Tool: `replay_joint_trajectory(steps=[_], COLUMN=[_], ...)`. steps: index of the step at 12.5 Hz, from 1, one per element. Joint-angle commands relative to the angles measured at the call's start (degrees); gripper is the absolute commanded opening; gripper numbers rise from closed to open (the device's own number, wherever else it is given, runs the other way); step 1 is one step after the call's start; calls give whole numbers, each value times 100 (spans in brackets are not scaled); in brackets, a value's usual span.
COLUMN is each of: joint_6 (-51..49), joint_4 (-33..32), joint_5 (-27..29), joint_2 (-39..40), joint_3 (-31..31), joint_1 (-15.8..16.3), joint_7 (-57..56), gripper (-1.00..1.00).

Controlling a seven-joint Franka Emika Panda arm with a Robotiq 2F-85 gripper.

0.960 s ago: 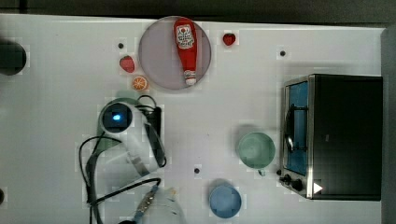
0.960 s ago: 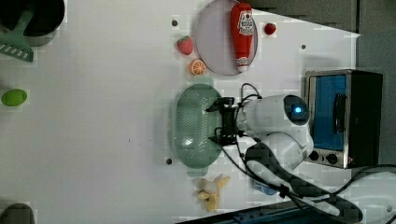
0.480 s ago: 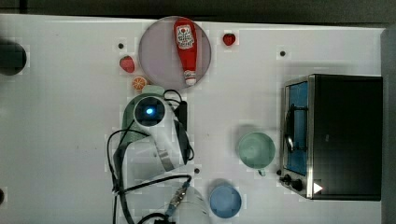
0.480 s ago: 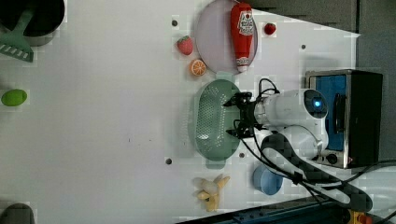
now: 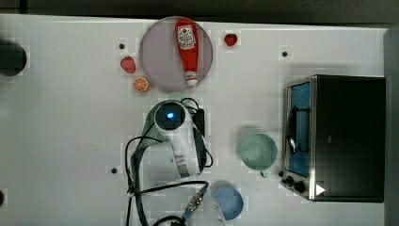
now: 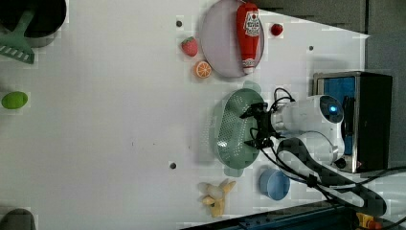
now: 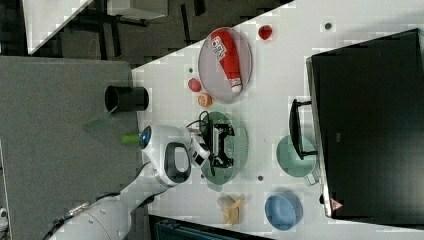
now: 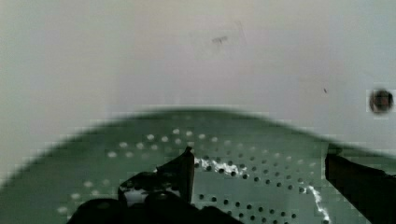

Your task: Drag strainer left to right.

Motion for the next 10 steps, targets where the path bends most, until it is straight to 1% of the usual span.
replay_joint_trajectory(steps=[1, 10], joint_6=[165, 346], joint_4=[95, 83], joint_5=[53, 52], joint_2=[-198, -198], joint_3=[-194, -1095], joint_1=[-104, -148], joint_7=[-640, -1387], gripper=[100, 100])
